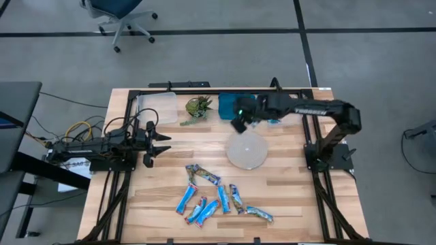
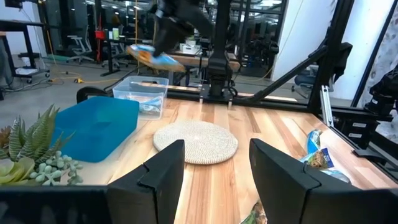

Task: Pick and place Granola Bars by type
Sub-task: Put the yellow granola bar into the right transparent bin

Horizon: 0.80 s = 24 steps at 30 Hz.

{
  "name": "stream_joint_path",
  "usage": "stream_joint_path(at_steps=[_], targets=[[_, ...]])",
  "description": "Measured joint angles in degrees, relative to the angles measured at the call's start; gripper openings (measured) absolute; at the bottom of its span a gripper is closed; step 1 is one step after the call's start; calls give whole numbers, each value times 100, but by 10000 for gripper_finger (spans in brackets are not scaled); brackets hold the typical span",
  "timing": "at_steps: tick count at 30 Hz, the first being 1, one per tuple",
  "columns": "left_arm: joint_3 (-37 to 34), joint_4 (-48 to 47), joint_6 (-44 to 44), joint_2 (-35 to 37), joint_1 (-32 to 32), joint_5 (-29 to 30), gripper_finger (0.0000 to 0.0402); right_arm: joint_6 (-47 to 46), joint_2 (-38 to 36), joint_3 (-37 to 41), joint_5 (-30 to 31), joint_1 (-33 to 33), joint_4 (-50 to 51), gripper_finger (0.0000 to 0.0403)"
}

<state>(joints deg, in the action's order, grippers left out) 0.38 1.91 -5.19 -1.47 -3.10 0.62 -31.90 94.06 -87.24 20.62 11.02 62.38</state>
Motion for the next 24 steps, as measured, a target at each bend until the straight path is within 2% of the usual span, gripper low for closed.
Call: stream_joint_path(at_steps=[7,14,21,24], targets=[[0,0,0,-2,1,0,174,-68,-359,0,450,901,738,18],[0,0,1,-2,-1,-2,174,-66,-415,33,671,1581,1385,18],[0,0,1,-2,-1,-1,174,-214,-783,738,620,1990,1285,18],[0,0,2,-2,1,-2,174,-262,-1054,1194,404,2134,1034,18]])
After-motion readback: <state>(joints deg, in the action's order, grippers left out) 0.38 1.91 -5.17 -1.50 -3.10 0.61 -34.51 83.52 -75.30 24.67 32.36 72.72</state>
